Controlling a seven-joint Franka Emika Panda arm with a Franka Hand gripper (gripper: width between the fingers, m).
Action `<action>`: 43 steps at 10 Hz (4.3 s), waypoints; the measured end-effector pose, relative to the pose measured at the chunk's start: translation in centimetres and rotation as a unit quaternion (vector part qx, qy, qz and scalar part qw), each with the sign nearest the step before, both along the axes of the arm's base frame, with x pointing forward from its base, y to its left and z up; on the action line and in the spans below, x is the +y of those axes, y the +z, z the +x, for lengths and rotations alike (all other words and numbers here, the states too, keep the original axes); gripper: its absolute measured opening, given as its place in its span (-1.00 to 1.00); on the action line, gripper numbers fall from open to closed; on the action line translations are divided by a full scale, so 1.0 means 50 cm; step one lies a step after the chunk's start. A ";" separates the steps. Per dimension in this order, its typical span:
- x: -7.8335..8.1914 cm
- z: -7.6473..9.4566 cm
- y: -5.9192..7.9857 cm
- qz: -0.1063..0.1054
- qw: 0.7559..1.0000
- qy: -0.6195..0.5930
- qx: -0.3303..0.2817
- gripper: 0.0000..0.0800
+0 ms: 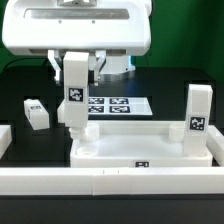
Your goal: Assemble desk
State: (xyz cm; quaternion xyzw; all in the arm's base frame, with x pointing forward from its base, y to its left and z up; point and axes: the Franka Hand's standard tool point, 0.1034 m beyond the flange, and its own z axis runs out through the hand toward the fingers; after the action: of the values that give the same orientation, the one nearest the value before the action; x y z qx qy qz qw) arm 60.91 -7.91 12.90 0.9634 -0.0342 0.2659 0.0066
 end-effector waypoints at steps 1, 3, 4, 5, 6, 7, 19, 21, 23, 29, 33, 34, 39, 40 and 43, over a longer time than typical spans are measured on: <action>0.013 0.013 0.000 0.003 1.000 0.004 -0.003 -0.29; 0.017 0.012 -0.014 0.004 1.000 0.005 0.000 -0.29; 0.017 0.009 -0.020 0.003 1.000 0.004 0.000 -0.29; 0.017 0.009 -0.021 0.004 1.000 0.004 0.001 -0.29; 0.017 0.009 -0.021 0.004 1.000 0.004 0.001 -0.29; 0.017 0.008 -0.022 0.004 1.000 0.004 0.001 -0.29; 0.015 -0.002 -0.056 0.002 1.000 0.002 0.005 -0.28; 0.008 -0.004 -0.057 -0.007 1.000 -0.002 -0.008 -0.28; -0.005 -0.015 -0.061 -0.023 0.999 -0.011 -0.034 -0.28; 0.011 -0.008 -0.039 -0.005 1.000 -0.003 -0.008 0.60; 0.020 -0.001 0.027 0.004 1.000 0.007 0.000 0.62; 0.020 0.001 0.034 0.007 1.000 0.008 0.003 0.62; 0.031 0.004 0.030 0.021 0.999 0.017 0.030 0.62; 0.037 0.002 0.023 0.035 0.997 0.024 0.062 0.62; 0.050 0.003 0.033 0.083 0.982 0.043 0.164 0.62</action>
Offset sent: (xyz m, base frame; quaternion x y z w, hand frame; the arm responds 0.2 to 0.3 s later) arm -0.0060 -0.0018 -0.0098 -0.0150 0.0247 -0.0057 0.9996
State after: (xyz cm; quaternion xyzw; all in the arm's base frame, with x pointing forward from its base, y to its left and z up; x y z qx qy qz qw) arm 61.08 -5.40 14.52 0.9917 -0.0128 0.1003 -0.0792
